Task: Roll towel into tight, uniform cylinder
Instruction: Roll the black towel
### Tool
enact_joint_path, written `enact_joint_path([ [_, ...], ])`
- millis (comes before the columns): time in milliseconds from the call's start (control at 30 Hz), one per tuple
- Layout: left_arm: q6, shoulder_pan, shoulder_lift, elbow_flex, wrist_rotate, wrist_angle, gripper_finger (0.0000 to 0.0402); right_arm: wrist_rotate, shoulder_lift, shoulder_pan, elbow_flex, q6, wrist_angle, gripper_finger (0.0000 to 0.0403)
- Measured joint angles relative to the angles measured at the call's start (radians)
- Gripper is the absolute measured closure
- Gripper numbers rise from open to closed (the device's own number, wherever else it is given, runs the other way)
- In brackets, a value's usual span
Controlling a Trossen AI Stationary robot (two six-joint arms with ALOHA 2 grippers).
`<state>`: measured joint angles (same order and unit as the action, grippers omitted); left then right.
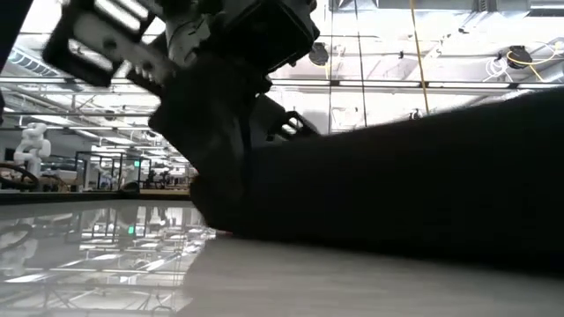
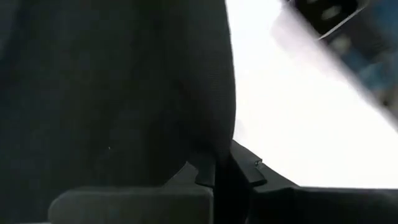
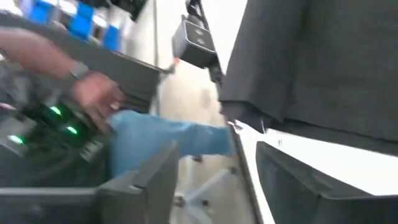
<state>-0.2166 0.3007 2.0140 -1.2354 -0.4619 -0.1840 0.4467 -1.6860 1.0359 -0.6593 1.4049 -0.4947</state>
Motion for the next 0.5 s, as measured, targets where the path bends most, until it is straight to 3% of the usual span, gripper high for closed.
enact_joint_path([
  [100, 0.056, -0.020, 0.000, 0.000, -0.081, 0.002, 0.0392, -0.007, 0.047, -0.008, -0.024, 0.038, 0.244, 0.0180],
  [233, 0.106, -0.026, 0.000, 0.000, -0.105, -0.001, 0.0392, -0.009, 0.084, -0.038, -0.048, 0.148, 0.561, 0.0187],
  [367, 0.173, -0.025, 0.006, -0.001, -0.104, -0.028, 0.0392, -0.015, 0.097, -0.090, -0.052, 0.081, 0.628, 0.0208],
  [500, 0.205, -0.026, 0.008, -0.001, -0.103, -0.053, 0.0392, -0.108, 0.082, -0.169, -0.052, -0.059, 0.643, 0.0235],
])
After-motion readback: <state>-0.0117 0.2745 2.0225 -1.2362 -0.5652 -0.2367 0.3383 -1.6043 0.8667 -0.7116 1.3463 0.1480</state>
